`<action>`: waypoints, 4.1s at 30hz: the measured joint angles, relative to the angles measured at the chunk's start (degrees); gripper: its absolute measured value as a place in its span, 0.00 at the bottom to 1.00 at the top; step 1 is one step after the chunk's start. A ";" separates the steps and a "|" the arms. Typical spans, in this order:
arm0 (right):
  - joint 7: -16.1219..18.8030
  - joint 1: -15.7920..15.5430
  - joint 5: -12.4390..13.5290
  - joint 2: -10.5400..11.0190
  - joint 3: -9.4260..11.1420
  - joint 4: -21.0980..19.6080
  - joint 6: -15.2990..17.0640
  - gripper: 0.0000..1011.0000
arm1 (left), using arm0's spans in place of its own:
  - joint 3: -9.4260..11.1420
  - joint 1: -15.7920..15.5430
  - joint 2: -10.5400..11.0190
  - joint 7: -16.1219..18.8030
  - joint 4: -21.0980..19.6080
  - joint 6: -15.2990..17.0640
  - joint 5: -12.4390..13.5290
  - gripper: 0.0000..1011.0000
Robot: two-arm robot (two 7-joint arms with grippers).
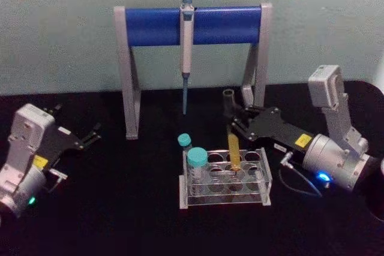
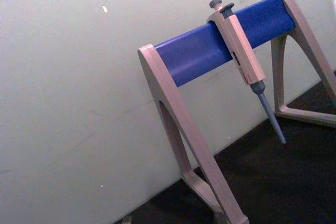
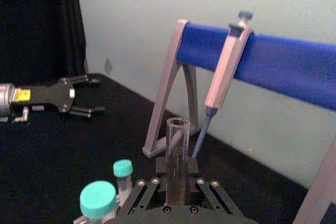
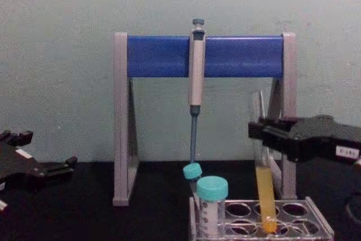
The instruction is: Pick up the test tube from the test tube rack, shake it, then place it back into the test tube rack.
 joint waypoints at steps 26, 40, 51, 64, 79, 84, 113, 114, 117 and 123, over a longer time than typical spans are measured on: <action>-6.30 -4.22 -0.11 -1.12 7.26 -4.71 -6.18 0.23 | 0.00 0.00 0.00 0.00 0.00 0.00 0.00 0.99; -2.10 -3.06 0.19 -1.48 6.42 -3.41 -6.83 0.23 | 0.00 0.00 0.00 0.00 0.00 0.00 0.00 0.99; 6.62 -3.08 6.05 1.52 4.91 -4.18 -7.87 0.23 | 0.00 0.00 0.00 0.00 0.00 0.00 0.00 0.99; 6.62 -9.22 10.33 9.33 7.37 -10.49 -5.78 0.23 | 0.00 0.00 0.00 0.00 0.00 0.00 0.00 0.99; -4.32 -7.39 3.07 5.83 8.72 -8.90 -5.52 0.23 | 0.00 0.00 0.00 0.00 0.00 0.00 0.00 0.99; -3.33 -4.85 2.58 2.88 7.46 -6.26 -5.94 0.23 | 0.00 0.00 0.00 0.00 0.00 0.00 0.00 0.99; 1.43 -8.50 14.11 11.20 8.64 -11.66 -0.14 0.23 | 0.00 0.00 0.00 0.00 0.00 0.00 0.00 0.99; 0.79 -8.44 13.67 11.18 8.66 -11.66 -0.33 0.23 | 0.00 0.00 0.00 0.00 0.00 0.00 0.00 0.99; -1.31 -7.56 11.83 10.32 8.46 -11.00 -0.94 0.23 | 0.00 0.00 0.00 0.00 0.00 0.00 0.00 0.99; -3.14 -4.44 8.83 7.24 6.87 -8.09 -1.69 0.23 | 0.00 0.00 0.00 0.00 0.00 0.00 0.00 0.99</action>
